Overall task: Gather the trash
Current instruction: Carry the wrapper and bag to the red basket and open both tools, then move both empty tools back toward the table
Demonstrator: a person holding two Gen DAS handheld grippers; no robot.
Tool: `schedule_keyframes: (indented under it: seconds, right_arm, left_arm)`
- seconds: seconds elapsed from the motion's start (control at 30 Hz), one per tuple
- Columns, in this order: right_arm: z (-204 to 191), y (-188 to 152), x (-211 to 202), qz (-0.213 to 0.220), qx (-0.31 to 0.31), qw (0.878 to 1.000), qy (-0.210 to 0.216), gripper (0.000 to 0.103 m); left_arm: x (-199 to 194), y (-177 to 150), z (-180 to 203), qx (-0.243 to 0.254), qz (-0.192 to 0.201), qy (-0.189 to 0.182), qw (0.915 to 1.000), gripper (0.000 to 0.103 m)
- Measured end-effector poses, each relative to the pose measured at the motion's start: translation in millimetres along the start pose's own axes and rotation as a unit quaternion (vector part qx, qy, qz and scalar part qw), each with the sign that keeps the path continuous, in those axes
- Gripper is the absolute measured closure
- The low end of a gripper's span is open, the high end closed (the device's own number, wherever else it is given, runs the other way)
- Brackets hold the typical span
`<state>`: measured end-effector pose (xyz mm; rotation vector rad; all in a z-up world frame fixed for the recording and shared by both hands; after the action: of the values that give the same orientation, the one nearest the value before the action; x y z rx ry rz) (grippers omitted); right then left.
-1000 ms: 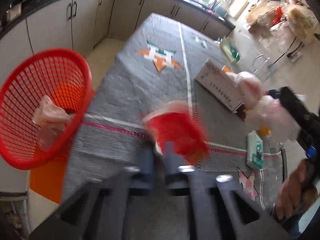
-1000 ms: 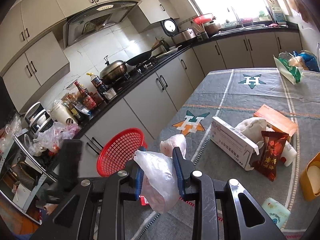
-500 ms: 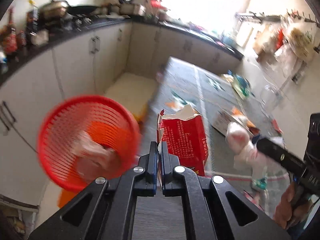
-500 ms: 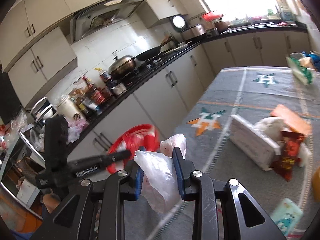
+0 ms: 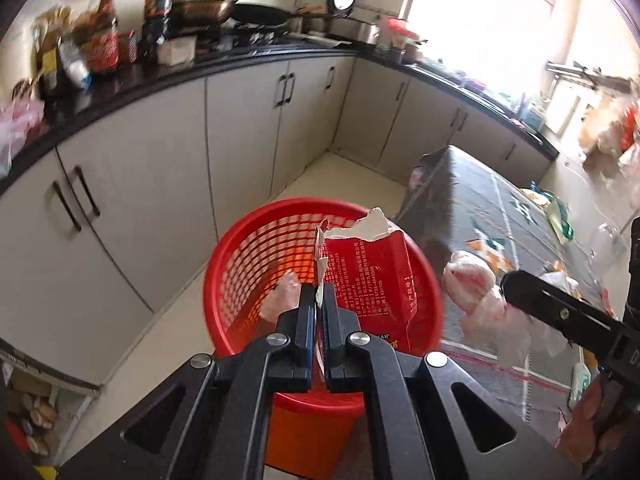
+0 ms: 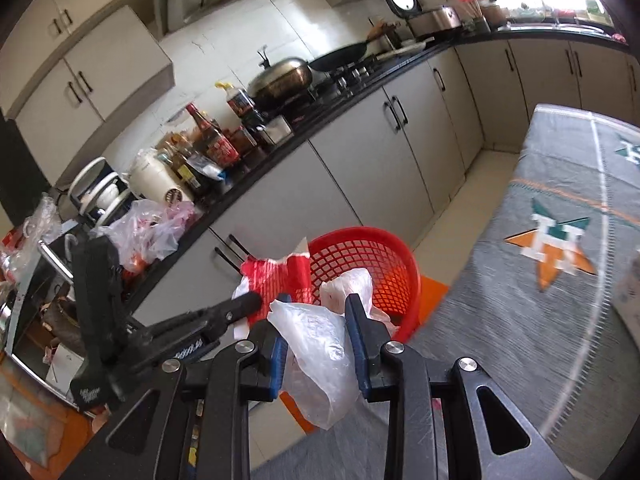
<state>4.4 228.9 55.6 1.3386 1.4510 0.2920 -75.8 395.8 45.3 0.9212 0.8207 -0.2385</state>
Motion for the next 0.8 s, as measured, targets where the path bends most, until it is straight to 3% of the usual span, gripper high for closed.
schedule_keyframes:
  seconds: [0.13,0.17,0.27,0.3,0.5,0.8]
  right_arm:
    - [5.2,4.1,26.3,-0.018,0.006,1.0,0.002,0.066]
    - [6.4,4.5,30.4,-0.021,0.006,1.0,-0.003,0.063]
    - [7.4,3.3,29.4,-0.021,0.002,1.0,-0.008,0.059]
    - [6.6,4.5,27.6,-0.018,-0.002,1.0,-0.008,0.058]
    - [1.0,9.3,3.1,0.003,-0.019,1.0,-0.017,0.05]
    - [7.8,-23.8,-61.7,0.036,-0.023,0.998,-0.048,0.046]
  left_arm:
    - [13.1,2.1,-13.2,-0.013,-0.003,0.005,0.9999,0.096]
    - [14.3,2.1,-14.5,-0.011,-0.001,0.006,0.9999,0.09]
    - [7.8,0.9,-14.8,-0.013,0.012,0.002,0.9998,0.055]
    - [4.5,0.1,-14.8,-0.013,0.02,0.0,0.9997,0.05]
    - [-17.2,-2.6,-5.9,-0.012,0.04,-0.015,0.999,0.047]
    - [-43.1,-35.2,44.2,0.024,0.054,-0.05,0.997,0.039]
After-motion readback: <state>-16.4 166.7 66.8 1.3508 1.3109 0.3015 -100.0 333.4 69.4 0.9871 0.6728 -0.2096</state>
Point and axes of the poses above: each gripper's, at about its wrist camera, not at the fingertips, and x roughly the way its jaws point, z to its right, y to its top, the point moved 3 cm from there along x, roughly the way its jaws point, and after that the axes turned 11 degrees about -x, right-handed, at the moved point
